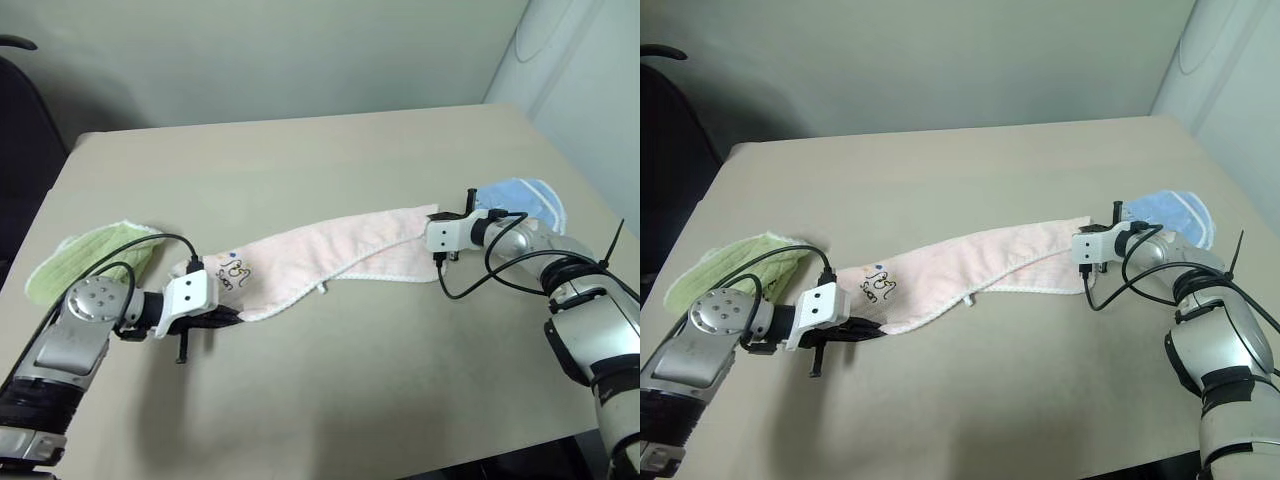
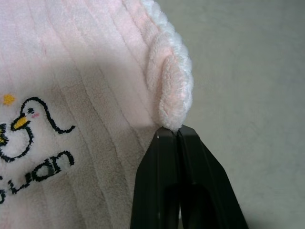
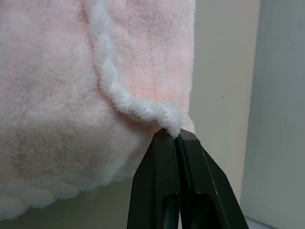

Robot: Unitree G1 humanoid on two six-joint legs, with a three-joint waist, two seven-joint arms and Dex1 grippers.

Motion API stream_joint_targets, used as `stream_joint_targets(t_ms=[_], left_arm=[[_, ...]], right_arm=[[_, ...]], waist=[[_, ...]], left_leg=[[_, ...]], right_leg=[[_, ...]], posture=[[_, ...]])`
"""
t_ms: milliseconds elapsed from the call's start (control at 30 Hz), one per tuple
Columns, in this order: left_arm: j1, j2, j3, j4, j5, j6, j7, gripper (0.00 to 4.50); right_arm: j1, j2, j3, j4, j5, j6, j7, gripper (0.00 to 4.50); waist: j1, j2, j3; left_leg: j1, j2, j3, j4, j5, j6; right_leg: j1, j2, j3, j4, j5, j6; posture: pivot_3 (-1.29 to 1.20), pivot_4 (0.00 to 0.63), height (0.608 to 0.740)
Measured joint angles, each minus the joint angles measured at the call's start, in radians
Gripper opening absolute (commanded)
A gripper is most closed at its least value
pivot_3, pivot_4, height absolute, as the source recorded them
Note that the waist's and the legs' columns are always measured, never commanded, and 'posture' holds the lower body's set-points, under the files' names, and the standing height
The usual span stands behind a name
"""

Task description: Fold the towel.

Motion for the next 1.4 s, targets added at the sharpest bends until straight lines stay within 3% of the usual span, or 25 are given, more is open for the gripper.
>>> stream_joint_targets(t_ms=[133, 300, 533, 733, 833, 900, 1067, 1300, 1400], left_arm=[[0.021, -0.014, 0.034, -0.001, -0.016, 0.017, 0.026, 0.04], [-0.036, -0.080, 0.172, -0.037, -0.195, 0.228, 0.123, 0.04], [-0.304, -0.144, 0.335, 0.015, -0.331, 0.399, 0.322, 0.04], [-0.630, -0.254, 0.316, 0.271, -0.253, 0.337, 0.507, 0.04], [-0.767, -0.248, 0.318, 0.358, -0.239, 0.306, 0.528, 0.04], [-0.773, -0.226, 0.324, 0.344, -0.252, 0.307, 0.496, 0.04], [-0.533, -0.123, 0.396, 0.147, -0.367, 0.422, 0.364, 0.04], [-0.012, 0.001, 0.570, -0.231, -0.512, 0.613, 0.217, 0.04], [0.170, 0.016, 0.611, -0.326, -0.521, 0.646, 0.174, 0.04]], right_arm=[[0.000, -0.003, -0.001, 0.000, 0.008, 0.000, 0.009, 0.00], [-0.013, -0.025, -0.034, 0.000, 0.041, 0.005, 0.025, 0.00], [-0.074, -0.091, -0.110, 0.002, 0.099, 0.053, 0.050, 0.00], [-0.214, -0.092, -0.132, 0.012, 0.101, 0.140, 0.027, 0.00], [-0.299, -0.116, -0.174, 0.011, 0.133, 0.148, 0.042, 0.00], [-0.326, -0.147, -0.206, 0.009, 0.162, 0.146, 0.068, 0.00], [-0.314, -0.194, -0.315, -0.010, 0.299, 0.122, 0.303, 0.00], [-0.101, -0.227, -0.402, -0.115, 0.527, 0.203, 0.935, 0.00], [0.025, -0.233, -0.399, -0.196, 0.574, 0.263, 1.118, 0.00]], waist=[[-0.002, 0.000, 0.000], [-0.001, 0.000, 0.000], [-0.002, 0.000, 0.000], [-0.011, 0.000, 0.000], [-0.016, 0.000, 0.000], [-0.020, 0.000, 0.000], [-0.042, 0.000, 0.000], [-0.057, -0.004, -0.001], [-0.053, -0.004, -0.001]], left_leg=[[0.000, 0.000, 0.000, -0.001, 0.000, 0.000], [0.000, 0.000, 0.000, 0.001, 0.001, -0.001], [0.000, 0.000, 0.000, 0.002, 0.007, -0.012], [-0.001, 0.000, 0.000, 0.001, 0.007, -0.011], [-0.012, 0.000, 0.000, 0.001, 0.009, -0.013], [-0.012, 0.000, 0.000, 0.002, 0.009, -0.014], [-0.016, 0.000, 0.001, 0.002, 0.011, -0.017], [-0.018, 0.000, 0.001, 0.003, 0.010, -0.019], [-0.018, 0.000, 0.002, 0.004, 0.010, -0.019]], right_leg=[[0.000, 0.000, 0.000, 0.000, 0.000, 0.000], [0.000, 0.000, 0.000, 0.001, 0.000, 0.000], [0.000, 0.000, 0.000, 0.000, 0.000, 0.000], [-0.001, 0.000, 0.000, 0.000, 0.000, 0.000], [-0.011, 0.000, 0.000, 0.001, 0.000, 0.000], [-0.012, 0.000, 0.000, 0.001, 0.000, 0.000], [-0.018, 0.001, 0.001, 0.000, -0.001, 0.001], [-0.022, 0.001, 0.001, 0.001, -0.002, 0.003], [-0.020, 0.001, 0.001, 0.001, -0.002, 0.002]], posture=[[0.00, 0.150, 0.740], [0.00, 0.150, 0.740], [0.00, 0.150, 0.740], [0.00, 0.150, 0.740], [0.00, 0.150, 0.740], [0.00, 0.150, 0.740], [0.00, 0.150, 0.740], [0.00, 0.150, 0.740], [0.00, 0.150, 0.740]])
